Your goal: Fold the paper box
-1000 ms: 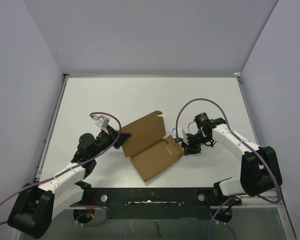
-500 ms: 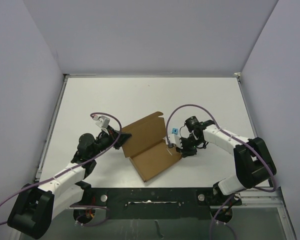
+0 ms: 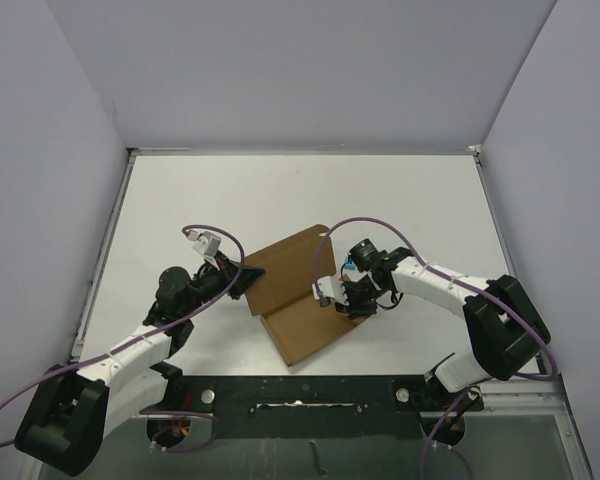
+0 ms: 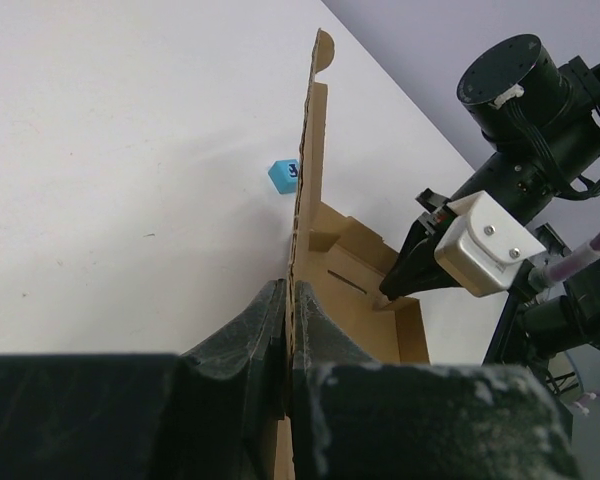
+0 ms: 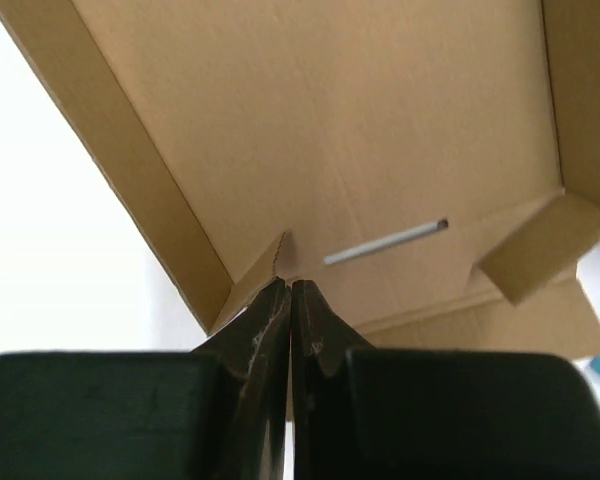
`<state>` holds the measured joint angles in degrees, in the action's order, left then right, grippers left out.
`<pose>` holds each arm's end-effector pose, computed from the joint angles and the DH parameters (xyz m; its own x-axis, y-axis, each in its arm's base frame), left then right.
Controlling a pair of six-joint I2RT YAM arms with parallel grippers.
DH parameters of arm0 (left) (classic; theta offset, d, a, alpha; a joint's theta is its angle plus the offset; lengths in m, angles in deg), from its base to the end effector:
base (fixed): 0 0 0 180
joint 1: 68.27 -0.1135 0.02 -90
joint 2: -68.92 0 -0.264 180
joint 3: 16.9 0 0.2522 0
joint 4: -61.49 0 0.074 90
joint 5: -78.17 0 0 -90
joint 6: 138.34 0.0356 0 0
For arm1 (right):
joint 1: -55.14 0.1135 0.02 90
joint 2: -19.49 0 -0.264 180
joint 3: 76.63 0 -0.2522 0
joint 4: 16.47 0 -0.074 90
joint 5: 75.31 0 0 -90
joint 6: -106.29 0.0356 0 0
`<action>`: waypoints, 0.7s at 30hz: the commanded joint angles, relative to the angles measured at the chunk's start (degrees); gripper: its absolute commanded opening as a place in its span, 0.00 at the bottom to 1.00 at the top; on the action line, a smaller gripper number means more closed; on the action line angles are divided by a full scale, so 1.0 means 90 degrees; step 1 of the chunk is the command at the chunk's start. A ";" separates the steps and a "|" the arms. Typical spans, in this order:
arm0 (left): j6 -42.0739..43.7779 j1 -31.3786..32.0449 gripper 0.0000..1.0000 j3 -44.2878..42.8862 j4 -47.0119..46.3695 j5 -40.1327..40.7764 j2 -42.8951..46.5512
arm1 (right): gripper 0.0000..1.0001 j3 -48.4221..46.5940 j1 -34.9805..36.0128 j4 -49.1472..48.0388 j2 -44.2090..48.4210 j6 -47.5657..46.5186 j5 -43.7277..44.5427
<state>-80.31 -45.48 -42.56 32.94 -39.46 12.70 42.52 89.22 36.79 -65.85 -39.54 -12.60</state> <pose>0.1742 -0.0911 0.2010 -0.4354 -0.3259 -0.8392 0.6365 0.5478 -0.5429 0.1983 0.1539 0.1688 0.0241 -0.8715 -0.4899 -0.9946 -0.0703 0.0761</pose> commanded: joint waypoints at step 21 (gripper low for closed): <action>0.0177 0.0076 0.00 -0.0128 -0.0358 -0.0054 0.0301 | 0.11 -0.0379 -0.0276 0.0489 0.0728 -0.0252 -0.1666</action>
<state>-80.42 -44.94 -42.56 34.74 -38.81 13.13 42.32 93.00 42.74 -65.24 -47.34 -21.65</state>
